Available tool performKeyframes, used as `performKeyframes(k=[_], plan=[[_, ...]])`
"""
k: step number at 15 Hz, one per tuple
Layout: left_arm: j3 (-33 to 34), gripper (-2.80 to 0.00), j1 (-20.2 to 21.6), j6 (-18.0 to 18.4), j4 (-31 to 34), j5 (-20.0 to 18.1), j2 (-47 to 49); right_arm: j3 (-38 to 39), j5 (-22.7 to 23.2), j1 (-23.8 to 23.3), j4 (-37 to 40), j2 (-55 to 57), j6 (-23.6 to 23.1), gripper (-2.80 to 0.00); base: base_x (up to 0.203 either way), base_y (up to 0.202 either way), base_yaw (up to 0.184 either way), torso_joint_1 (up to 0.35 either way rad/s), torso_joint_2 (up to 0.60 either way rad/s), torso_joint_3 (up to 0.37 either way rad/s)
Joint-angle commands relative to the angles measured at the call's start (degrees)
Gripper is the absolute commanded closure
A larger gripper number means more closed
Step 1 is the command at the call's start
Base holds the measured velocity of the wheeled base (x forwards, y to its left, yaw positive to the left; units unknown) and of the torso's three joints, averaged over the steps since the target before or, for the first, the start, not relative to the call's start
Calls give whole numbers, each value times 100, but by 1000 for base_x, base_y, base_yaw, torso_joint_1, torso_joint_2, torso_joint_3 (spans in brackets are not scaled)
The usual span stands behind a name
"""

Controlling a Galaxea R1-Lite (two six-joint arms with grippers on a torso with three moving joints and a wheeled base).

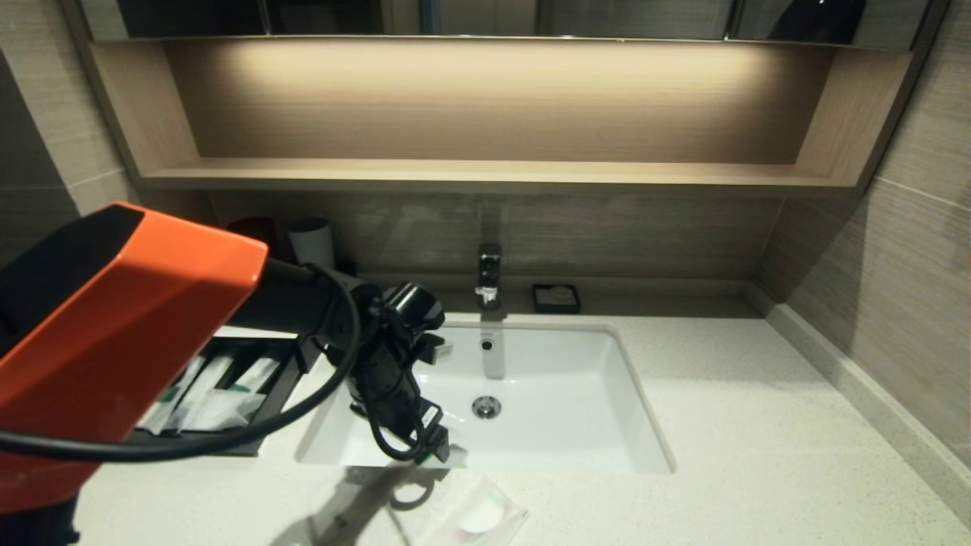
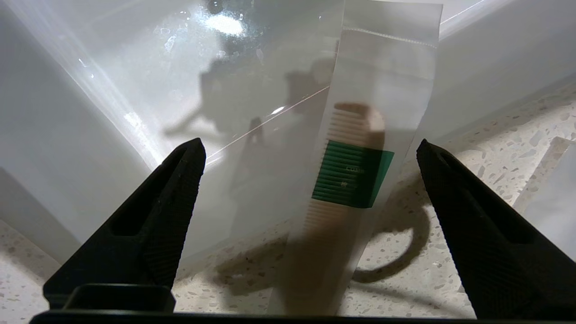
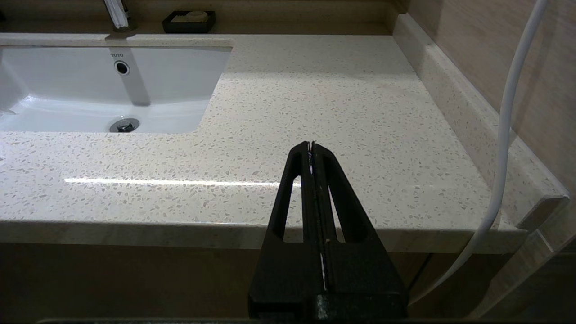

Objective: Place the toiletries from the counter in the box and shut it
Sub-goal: Pick up the bathroom toiletry

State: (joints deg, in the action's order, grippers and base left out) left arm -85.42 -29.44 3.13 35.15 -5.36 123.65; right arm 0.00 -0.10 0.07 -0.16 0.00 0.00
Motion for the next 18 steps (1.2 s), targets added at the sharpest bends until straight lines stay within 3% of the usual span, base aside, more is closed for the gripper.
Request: performKeyframes(k=[1, 10, 11, 18], plan=[[-1, -280, 17, 3, 19, 0, -7, 9, 1, 1, -2, 0, 0, 0, 0, 0, 0, 0, 0, 0], [-71, -280, 8, -6, 19, 0, -16, 1, 1, 1, -2, 0, 0, 0, 0, 0, 0, 0, 0, 0], [-71, 0, 8, -6, 28, 0, -7, 9, 1, 1, -2, 0, 0, 0, 0, 0, 0, 0, 0, 0], [-6, 0, 8, 1, 98, 0, 19, 9, 1, 1, -2, 0, 0, 0, 0, 0, 0, 0, 0, 0]])
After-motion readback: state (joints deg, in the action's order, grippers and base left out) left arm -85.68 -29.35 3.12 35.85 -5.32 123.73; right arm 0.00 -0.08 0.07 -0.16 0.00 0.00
